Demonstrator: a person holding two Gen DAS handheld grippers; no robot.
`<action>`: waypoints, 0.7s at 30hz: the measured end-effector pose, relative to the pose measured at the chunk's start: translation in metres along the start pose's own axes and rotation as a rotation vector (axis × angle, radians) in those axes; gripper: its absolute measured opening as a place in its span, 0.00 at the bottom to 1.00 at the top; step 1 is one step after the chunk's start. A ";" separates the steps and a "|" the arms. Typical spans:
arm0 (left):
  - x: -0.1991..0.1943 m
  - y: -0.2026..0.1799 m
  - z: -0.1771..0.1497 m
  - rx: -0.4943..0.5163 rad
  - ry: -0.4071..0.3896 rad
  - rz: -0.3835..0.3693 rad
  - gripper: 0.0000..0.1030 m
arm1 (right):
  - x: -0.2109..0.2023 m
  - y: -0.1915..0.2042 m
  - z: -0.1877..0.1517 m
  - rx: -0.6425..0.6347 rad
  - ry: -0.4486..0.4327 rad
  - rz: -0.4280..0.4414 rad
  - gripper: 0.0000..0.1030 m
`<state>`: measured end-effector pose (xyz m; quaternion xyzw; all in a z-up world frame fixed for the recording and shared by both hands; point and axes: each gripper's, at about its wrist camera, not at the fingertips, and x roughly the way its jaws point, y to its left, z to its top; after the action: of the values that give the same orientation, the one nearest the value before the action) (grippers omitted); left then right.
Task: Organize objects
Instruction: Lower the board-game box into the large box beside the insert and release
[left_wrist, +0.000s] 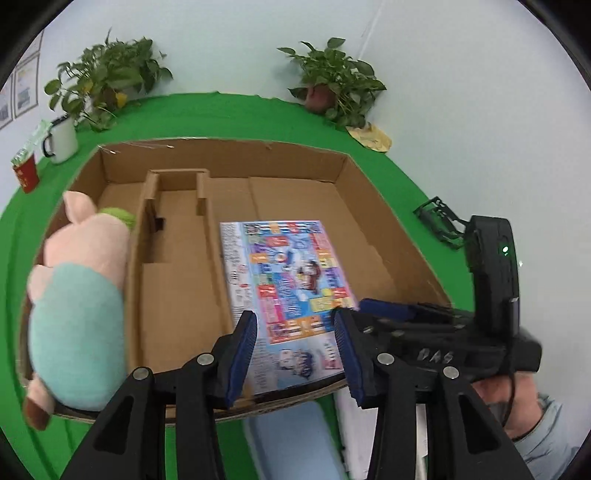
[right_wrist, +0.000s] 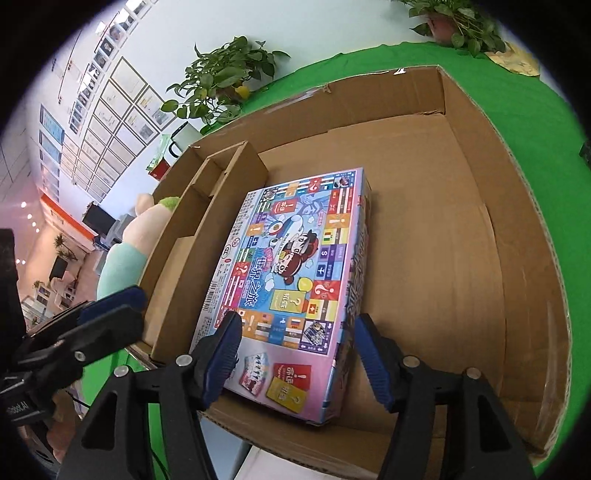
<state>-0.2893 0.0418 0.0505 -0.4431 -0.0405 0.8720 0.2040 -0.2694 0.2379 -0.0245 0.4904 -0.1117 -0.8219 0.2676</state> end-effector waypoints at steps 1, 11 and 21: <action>-0.002 0.007 -0.002 -0.003 0.001 0.032 0.41 | -0.001 -0.003 0.001 0.007 0.001 -0.003 0.61; 0.015 0.036 -0.024 -0.073 0.104 0.010 0.41 | 0.009 0.001 0.002 -0.022 0.014 -0.070 0.24; -0.010 0.020 -0.034 -0.001 -0.048 0.118 0.46 | -0.019 0.014 -0.003 -0.062 -0.157 -0.213 0.79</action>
<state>-0.2643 0.0158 0.0324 -0.4236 -0.0195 0.8930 0.1510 -0.2547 0.2370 -0.0058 0.4252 -0.0543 -0.8845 0.1843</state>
